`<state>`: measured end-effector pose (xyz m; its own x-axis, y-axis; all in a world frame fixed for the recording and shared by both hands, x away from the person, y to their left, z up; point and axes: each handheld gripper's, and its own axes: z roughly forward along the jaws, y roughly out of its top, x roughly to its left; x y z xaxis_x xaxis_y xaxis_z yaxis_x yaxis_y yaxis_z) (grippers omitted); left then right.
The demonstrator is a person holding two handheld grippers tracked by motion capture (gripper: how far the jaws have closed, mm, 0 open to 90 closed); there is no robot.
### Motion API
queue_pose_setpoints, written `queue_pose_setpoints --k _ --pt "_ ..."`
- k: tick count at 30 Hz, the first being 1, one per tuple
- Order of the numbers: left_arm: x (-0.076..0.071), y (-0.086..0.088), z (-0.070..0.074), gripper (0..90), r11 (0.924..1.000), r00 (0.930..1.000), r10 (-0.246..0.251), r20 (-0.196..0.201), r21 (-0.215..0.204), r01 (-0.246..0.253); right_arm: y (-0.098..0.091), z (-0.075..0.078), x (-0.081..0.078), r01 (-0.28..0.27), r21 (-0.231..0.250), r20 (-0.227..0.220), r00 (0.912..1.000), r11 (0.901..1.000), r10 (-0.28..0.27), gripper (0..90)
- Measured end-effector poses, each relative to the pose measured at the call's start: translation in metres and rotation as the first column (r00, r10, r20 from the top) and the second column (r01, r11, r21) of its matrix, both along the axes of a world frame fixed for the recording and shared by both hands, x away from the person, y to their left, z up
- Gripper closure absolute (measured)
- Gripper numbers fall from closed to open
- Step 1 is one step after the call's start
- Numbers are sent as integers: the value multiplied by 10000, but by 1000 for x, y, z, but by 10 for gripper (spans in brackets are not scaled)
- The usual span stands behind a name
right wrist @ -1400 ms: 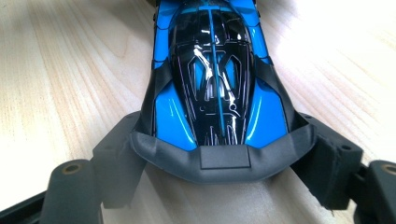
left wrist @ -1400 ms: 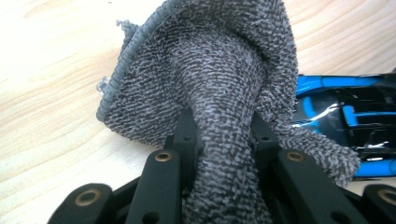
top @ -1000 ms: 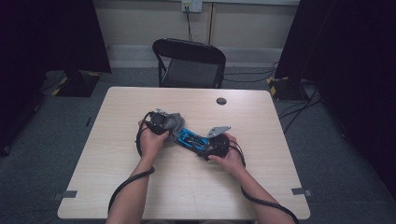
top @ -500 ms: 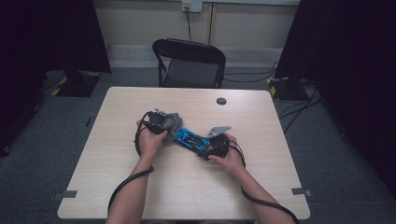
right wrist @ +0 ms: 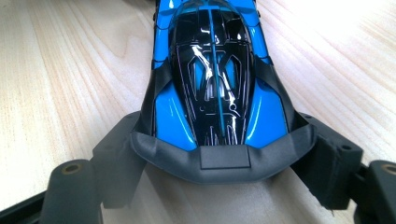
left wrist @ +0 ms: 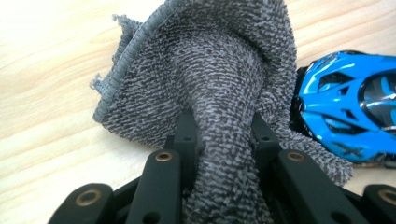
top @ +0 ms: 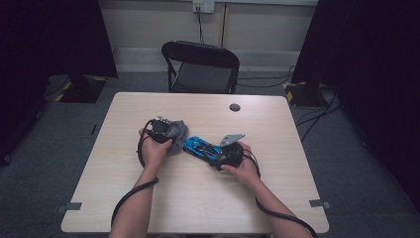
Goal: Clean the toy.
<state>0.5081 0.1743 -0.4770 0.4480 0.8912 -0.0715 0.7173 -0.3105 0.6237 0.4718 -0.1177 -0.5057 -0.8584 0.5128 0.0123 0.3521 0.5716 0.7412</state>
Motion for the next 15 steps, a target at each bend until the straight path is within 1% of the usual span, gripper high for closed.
queue_pose_setpoints --k 2,3,4,6,8,10,12,13,15 --pt "-3 4 2 710 10000 10000 -63 -19 73 63 0 0 0 -10 -2 -9 10000 10000 10 242" --pt "-6 5 3 710 10000 10000 -51 2 -8 51 0 0 0 -8 -3 -12 10000 10000 8 242" --pt "-8 7 4 710 9999 9999 -113 57 34 113 0 0 0 -11 0 -17 10000 10000 11 242" --pt "-14 9 6 710 9998 9998 -192 102 -59 193 0 0 0 -14 10 -42 10000 10000 14 241" --pt "-19 12 7 710 9994 9994 -352 15 19 352 0 0 0 -7 3 -34 10000 10000 7 240" --pt "-23 15 8 710 9992 9992 -389 11 -47 389 0 0 0 -17 9 -47 10000 10000 17 238" --pt "-28 17 10 710 9988 9988 -486 94 -98 487 -1 0 1 -127 4 -47 9999 9999 127 236" --pt "-30 17 12 710 9987 9988 -475 139 -173 478 -2 0 2 -203 5 -55 9998 9998 203 228" --pt "-35 18 15 710 9978 9978 -623 208 -207 627 -4 0 3 -253 -61 -48 9997 9997 252 187"
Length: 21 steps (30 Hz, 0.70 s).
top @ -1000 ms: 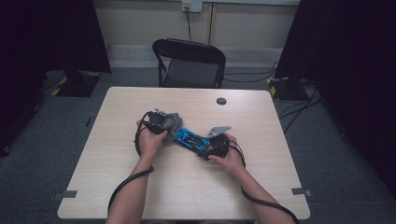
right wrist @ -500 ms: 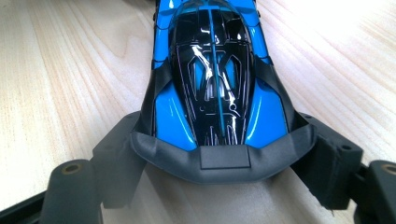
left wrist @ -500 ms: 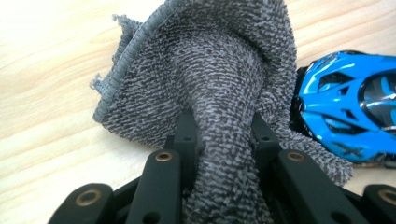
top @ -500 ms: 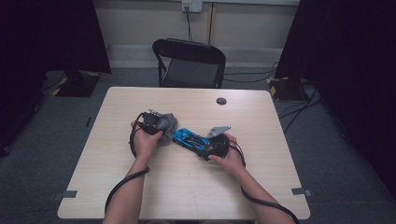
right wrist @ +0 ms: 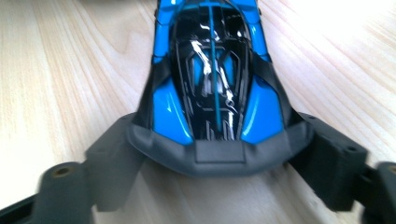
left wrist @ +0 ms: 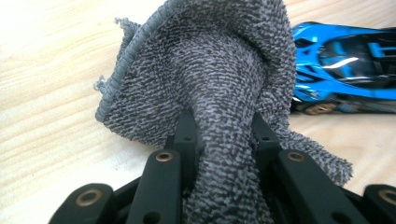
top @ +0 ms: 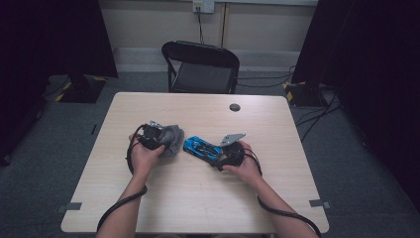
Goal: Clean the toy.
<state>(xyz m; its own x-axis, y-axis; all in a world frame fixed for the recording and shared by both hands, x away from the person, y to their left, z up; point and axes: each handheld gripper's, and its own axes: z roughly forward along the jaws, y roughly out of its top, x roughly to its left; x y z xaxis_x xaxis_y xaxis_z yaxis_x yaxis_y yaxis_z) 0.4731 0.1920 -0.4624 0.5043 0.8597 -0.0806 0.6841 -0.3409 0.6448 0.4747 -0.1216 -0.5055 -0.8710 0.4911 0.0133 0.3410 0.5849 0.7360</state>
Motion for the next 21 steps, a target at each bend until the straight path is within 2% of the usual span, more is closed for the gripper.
queue_pose_setpoints --k 3,5,8,11,15,17,21 --pt "-7 0 4 710 9998 9998 -174 110 -80 175 -6 1 0 -86 174 11 10000 9998 86 176" --pt "-11 0 6 710 9995 9992 -314 243 -89 317 -8 4 -1 -240 67 165 9996 9997 239 170" --pt "-18 0 8 710 9988 9987 -431 257 -212 437 -13 18 -3 -335 435 434 9986 9985 316 163" --pt "-24 -1 8 710 9980 9980 -572 277 -238 579 -14 30 -2 -180 789 198 9997 9967 165 164" --pt "-33 -3 7 710 9971 9970 -687 365 -287 698 -3 40 2 -170 984 304 9994 9950 141 197" --pt "-38 -3 8 710 9958 9954 -897 343 -175 904 5 42 4 -233 1005 258 9995 9947 208 280" --pt "-48 -2 8 710 9935 9927 -1120 451 -140 1128 23 40 12 -132 876 49 9999 9961 128 294"
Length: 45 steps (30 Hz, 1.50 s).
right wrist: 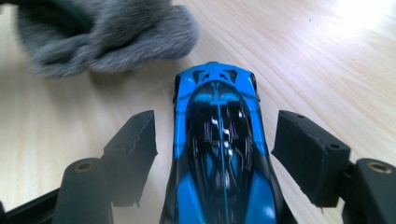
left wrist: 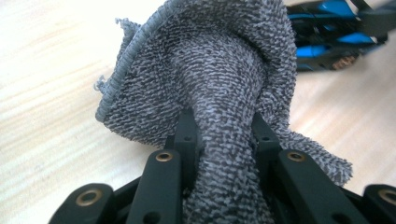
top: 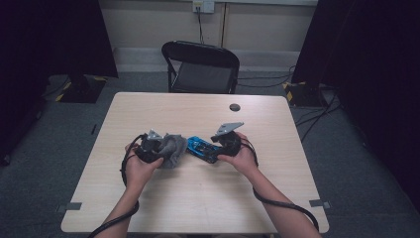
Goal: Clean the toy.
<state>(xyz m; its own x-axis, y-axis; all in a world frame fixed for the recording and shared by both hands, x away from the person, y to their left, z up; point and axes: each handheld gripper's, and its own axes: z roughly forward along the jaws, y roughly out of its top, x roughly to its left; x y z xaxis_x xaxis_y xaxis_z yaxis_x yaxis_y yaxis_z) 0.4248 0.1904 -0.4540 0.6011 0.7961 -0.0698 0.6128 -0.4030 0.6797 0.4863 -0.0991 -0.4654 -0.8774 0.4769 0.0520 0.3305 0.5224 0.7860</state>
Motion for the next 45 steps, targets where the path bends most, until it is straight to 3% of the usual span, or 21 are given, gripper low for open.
queue_pose_setpoints --k 6,9,11,16,21,30,38,45 --pt "-17 1 -3 710 9989 9990 -439 -36 157 439 19 -8 10 69 -108 -155 9999 9999 -71 341" --pt "-21 1 -4 710 9978 9983 -576 -78 321 578 24 -12 12 224 -568 -109 9997 9981 -231 358" --pt "-20 3 -5 710 9980 9989 -460 -87 440 464 25 -16 13 249 -675 -239 9994 9974 -265 380" --pt "-8 10 -11 710 9977 9988 451 -179 522 -441 24 -18 12 396 -635 -157 9990 9972 -407 408" --pt "4 -2 -16 709 9900 9940 1060 -275 960 -1029 26 -17 10 383 -749 8 9993 9965 -383 421" --pt "5 -34 -18 710 9903 9975 281 -651 1375 -189 25 -16 9 416 -818 3 9991 9958 -417 427" --pt "0 -41 -18 711 9924 9962 -73 -871 1220 180 24 -17 9 528 -680 -66 9986 9963 -534 429" --pt "-9 -59 -20 711 9914 9926 -826 -890 942 909 23 -18 8 589 -577 -90 9982 9966 -596 428"
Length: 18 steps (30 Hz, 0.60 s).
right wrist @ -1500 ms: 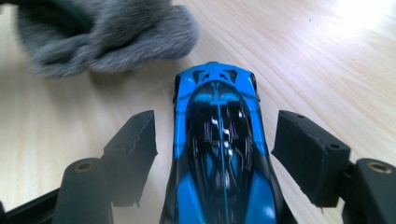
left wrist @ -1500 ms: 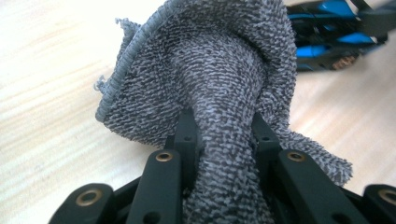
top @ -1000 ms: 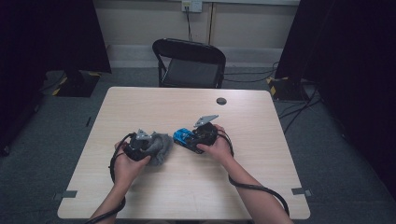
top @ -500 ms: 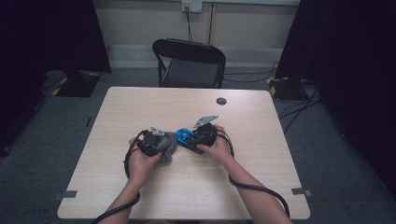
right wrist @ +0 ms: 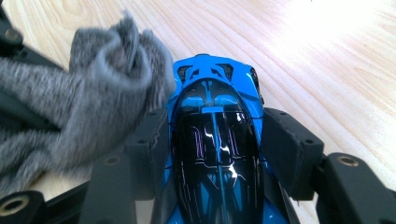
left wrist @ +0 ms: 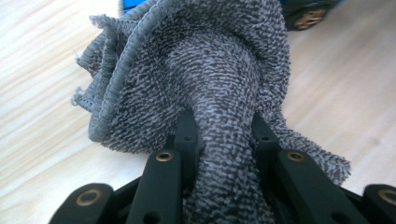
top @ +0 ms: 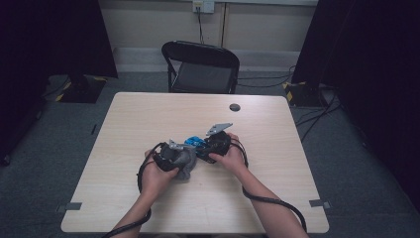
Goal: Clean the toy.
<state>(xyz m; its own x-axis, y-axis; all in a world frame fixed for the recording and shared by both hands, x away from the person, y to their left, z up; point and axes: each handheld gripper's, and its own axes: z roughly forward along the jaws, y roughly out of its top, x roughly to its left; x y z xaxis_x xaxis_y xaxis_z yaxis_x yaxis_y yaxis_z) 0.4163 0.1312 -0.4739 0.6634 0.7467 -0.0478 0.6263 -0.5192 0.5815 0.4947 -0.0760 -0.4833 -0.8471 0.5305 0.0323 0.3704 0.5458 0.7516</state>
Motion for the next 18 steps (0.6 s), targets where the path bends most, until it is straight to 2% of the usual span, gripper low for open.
queue_pose_setpoints --k 3,5,10,12,18 --pt "-2 -8 0 711 9998 9998 -204 36 11 204 1 1 0 -30 -81 -4 10000 10000 30 428" --pt "-3 -12 -1 711 9996 9998 -208 -57 -207 207 0 1 0 -33 -69 -28 10000 10000 32 428" --pt "-5 -16 -1 712 9990 9992 -392 -54 -236 391 -1 0 0 -53 -47 -25 10000 10000 53 428" --pt "-7 -18 -1 712 9979 9985 -510 -185 -419 502 -1 0 0 -68 -44 -39 10000 10000 68 428" --pt "-13 -28 -1 713 9955 9959 -902 -69 -295 899 -1 1 0 -96 -115 -47 9999 9999 95 427"
